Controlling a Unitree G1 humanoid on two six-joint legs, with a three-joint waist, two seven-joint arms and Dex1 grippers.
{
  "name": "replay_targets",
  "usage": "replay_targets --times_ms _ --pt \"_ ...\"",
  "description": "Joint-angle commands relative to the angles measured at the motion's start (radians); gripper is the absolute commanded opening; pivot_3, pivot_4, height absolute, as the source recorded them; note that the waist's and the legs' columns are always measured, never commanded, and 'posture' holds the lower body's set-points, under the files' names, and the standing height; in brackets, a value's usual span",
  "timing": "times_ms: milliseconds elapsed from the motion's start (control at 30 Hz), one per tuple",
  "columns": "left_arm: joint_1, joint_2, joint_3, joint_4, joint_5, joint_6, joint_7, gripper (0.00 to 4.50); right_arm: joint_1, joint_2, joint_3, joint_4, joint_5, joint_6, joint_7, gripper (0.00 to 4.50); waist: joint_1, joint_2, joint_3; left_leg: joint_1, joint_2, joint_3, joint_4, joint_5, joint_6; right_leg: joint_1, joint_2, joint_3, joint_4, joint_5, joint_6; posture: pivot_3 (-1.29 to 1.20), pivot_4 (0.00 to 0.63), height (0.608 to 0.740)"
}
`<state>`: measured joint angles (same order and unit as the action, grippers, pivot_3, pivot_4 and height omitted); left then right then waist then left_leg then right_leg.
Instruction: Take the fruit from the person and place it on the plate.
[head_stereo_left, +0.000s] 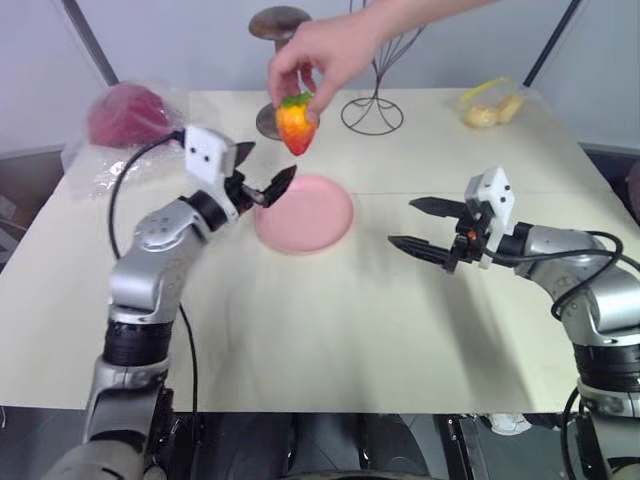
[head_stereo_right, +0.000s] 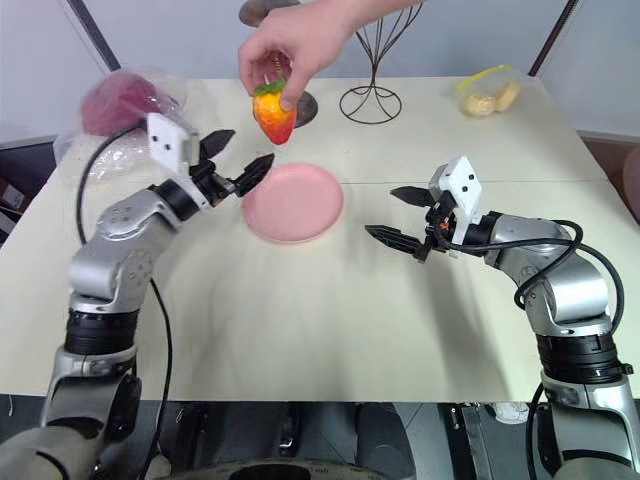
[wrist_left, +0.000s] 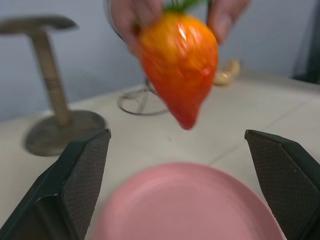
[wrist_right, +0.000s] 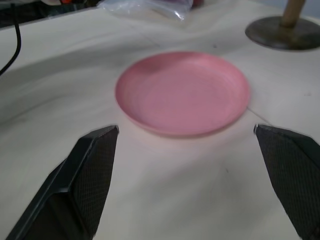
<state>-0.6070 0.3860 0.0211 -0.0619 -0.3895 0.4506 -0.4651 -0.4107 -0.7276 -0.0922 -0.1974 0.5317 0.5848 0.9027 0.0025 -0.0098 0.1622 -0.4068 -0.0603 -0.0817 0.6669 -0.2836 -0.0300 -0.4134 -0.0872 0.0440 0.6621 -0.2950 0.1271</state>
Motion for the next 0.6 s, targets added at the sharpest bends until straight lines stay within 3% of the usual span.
replay_targets --times_ms 33,300,400,567,600 --pt "-0.058 -0.013 -0.003 0.042 0.032 -0.051 -0.012 4.5 -0.002 0.001 -0.03 -0.063 0.012 -0.005 -0.021 4.43 -0.003 0.0 0.0 0.0 0.0 0.0 0.0 0.0 0.0 0.0 0.0 0.0 0.0 0.0 0.0 0.0 0.15 0.74" --pt "-0.107 -0.063 -0.002 0.114 0.051 -0.091 -0.033 4.5 0.029 0.003 -0.038 -0.093 0.019 0.002 -0.048 4.43 -0.004 0.0 0.0 0.0 0.0 0.0 0.0 0.0 0.0 0.0 0.0 0.0 0.0 0.0 0.0 0.0 0.15 0.74" --pt "-0.109 -0.075 0.01 0.117 0.044 -0.096 -0.039 3.61 0.032 0.005 -0.04 -0.093 0.02 0.0 -0.056 4.5 -0.007 0.0 0.0 0.0 0.0 0.0 0.0 0.0 0.0 0.0 0.0 0.0 0.0 0.0 0.0 0.0 0.15 0.74" --pt "-0.108 -0.082 0.014 0.107 0.049 -0.101 -0.041 1.06 0.033 0.006 -0.039 -0.091 0.021 -0.002 -0.061 4.5 -0.013 0.0 0.0 0.0 0.0 0.0 0.0 0.0 0.0 0.0 0.0 0.0 0.0 0.0 0.0 0.0 0.15 0.74" --pt "-0.107 -0.083 0.014 0.104 0.05 -0.101 -0.04 0.75 0.033 0.006 -0.04 -0.092 0.023 -0.001 -0.062 4.5 -0.013 0.0 0.0 0.0 0.0 0.0 0.0 0.0 0.0 0.0 0.0 0.0 0.0 0.0 0.0 0.0 0.15 0.74"
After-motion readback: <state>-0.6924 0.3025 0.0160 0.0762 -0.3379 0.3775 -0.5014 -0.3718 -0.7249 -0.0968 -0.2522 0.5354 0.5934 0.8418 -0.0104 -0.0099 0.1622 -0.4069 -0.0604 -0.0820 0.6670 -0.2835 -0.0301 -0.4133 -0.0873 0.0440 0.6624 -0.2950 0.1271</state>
